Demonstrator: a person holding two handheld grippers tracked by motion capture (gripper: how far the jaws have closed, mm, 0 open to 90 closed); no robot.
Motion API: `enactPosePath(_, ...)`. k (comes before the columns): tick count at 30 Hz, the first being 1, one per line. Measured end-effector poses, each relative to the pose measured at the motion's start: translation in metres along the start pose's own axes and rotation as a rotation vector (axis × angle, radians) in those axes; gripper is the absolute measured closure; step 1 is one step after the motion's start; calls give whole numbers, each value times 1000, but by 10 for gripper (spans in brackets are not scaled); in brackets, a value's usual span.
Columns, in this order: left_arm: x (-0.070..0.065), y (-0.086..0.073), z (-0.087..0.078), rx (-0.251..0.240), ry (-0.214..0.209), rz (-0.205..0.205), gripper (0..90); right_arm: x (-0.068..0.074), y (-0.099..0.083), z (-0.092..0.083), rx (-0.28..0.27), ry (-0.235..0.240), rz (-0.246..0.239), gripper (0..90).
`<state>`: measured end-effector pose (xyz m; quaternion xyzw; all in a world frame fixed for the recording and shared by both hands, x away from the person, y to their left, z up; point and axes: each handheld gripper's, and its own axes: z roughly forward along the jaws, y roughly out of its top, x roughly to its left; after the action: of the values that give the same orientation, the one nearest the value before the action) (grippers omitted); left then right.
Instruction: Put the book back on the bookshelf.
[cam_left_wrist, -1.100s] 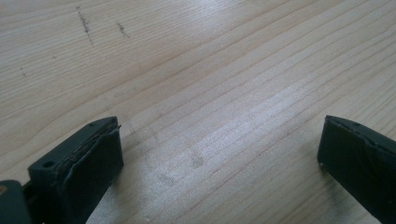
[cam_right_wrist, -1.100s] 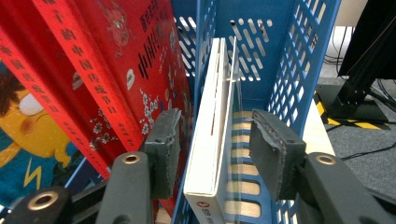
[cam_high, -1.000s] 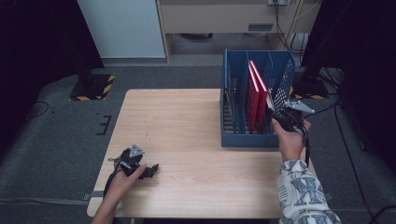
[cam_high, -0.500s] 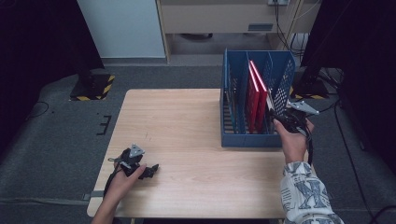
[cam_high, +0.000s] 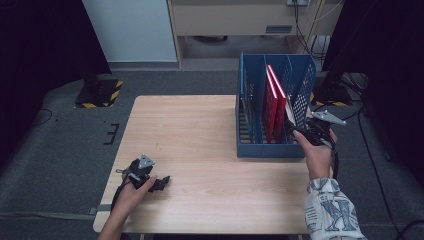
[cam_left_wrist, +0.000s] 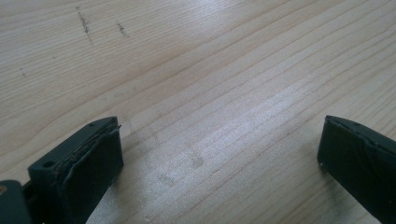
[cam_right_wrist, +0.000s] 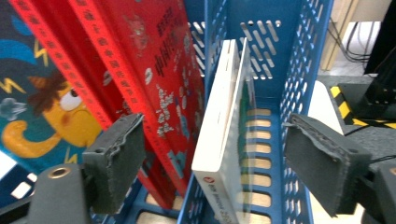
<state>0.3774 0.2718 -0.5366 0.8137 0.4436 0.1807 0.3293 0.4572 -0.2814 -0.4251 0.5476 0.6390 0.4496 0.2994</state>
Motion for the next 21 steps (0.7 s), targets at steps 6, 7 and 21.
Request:
enactPosePath(6, 0, 0, 0, 0, 0, 0, 0, 2, 0, -5, 7, 31, 1, 133)
enactPosePath(7, 0, 0, 0, 0, 0, 0, 0, 4, 0, -7, 14, 42, 2, 104)
enactPosePath(21, 0, 0, 0, 0, 0, 0, 0, 13, -2, -22, 1, 90, -22, 70)
